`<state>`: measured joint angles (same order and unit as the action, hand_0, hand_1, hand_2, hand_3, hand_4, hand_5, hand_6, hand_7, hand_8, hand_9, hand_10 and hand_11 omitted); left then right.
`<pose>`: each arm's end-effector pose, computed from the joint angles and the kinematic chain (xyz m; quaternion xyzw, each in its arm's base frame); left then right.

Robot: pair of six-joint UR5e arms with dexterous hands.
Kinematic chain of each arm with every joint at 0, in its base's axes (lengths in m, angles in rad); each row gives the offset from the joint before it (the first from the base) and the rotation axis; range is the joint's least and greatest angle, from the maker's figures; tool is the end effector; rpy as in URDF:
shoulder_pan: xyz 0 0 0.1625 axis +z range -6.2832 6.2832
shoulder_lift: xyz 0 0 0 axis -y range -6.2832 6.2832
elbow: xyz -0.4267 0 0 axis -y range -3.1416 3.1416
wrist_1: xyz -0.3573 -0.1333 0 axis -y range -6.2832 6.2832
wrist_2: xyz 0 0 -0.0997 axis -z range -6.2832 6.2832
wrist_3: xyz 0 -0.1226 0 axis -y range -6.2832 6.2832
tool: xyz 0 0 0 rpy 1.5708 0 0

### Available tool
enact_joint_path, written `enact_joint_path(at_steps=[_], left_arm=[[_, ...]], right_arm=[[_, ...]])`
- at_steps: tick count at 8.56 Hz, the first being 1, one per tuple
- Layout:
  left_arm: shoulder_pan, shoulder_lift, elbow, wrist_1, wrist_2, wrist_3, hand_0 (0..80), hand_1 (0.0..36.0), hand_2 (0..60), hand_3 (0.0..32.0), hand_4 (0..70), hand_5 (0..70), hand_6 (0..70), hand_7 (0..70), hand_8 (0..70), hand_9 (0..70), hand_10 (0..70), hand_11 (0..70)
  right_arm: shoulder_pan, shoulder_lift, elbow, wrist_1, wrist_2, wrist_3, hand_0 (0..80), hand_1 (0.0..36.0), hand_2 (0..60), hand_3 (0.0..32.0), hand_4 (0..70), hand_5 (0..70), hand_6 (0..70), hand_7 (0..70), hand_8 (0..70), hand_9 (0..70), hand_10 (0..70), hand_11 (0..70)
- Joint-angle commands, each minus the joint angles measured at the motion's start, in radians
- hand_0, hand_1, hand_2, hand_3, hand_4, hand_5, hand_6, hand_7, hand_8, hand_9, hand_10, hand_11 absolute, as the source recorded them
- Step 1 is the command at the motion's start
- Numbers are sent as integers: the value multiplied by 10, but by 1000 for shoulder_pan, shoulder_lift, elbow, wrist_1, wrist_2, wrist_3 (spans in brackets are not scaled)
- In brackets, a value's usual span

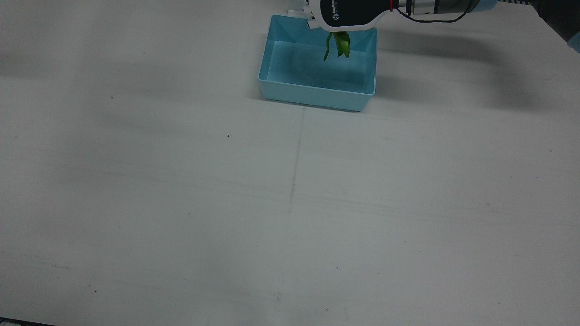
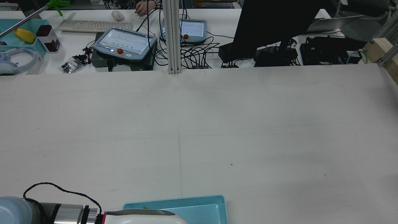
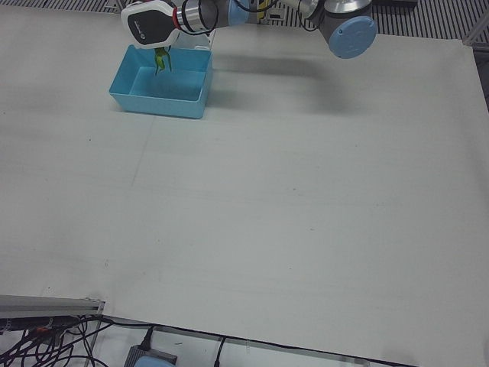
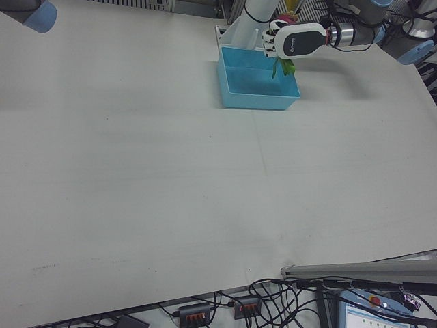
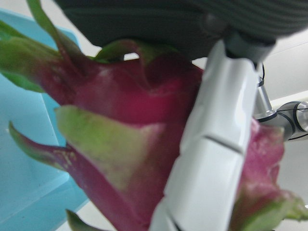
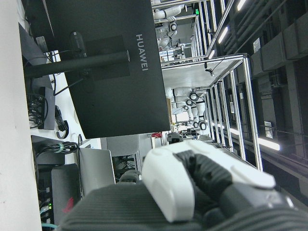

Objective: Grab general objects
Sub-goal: 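Open the left hand to release the dragon fruit into the tray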

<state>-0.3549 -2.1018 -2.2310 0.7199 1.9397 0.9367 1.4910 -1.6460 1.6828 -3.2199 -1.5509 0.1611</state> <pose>0.4338 -0.2558 0.2355 -0.2115 0.8167 -0.1061 0.5263 0.1000 -0.4527 0.6795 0.0761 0.6881 -0.7207 0.0362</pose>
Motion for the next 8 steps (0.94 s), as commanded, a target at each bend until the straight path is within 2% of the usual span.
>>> enact_joint_path(at_steps=[1,2,3,4,5,6,7,8], left_arm=[[-2,54,-39,4,-11,13,800,324,0,128,30,639,71,114,66,72,81,156],[-10,55,-44,4,-12,13,800,298,0,60,0,566,55,107,29,60,68,137],[-13,52,-42,4,-13,11,800,271,0,66,0,480,21,89,23,51,51,111],[-30,54,-41,4,-5,-4,800,266,0,82,0,469,12,86,22,49,46,103],[-150,55,-38,10,7,-9,800,245,0,164,0,464,0,82,18,44,47,103],[-288,63,-26,16,40,-10,800,246,0,240,0,479,0,80,17,42,49,106],[-414,71,25,-14,77,-21,800,265,0,282,0,522,0,89,18,43,55,117],[-552,71,113,-66,97,-35,775,248,0,262,0,571,1,126,65,50,41,92]], right_arm=[[-1,0,0,0,0,0,0,0,0,0,0,0,0,0,0,0,0,0],[0,0,0,0,0,0,0,0,0,0,0,0,0,0,0,0,0,0],[0,0,0,0,0,0,0,0,0,0,0,0,0,0,0,0,0,0],[-1,0,0,0,-1,0,0,0,0,0,0,0,0,0,0,0,0,0],[0,0,0,-1,0,0,0,0,0,0,0,0,0,0,0,0,0,0],[0,0,0,0,-1,0,0,0,0,0,0,0,0,0,0,0,0,0],[-1,0,0,0,-2,0,0,0,0,0,0,0,0,0,0,0,0,0],[0,0,0,0,-2,0,0,0,0,0,0,0,0,0,0,0,0,0]])
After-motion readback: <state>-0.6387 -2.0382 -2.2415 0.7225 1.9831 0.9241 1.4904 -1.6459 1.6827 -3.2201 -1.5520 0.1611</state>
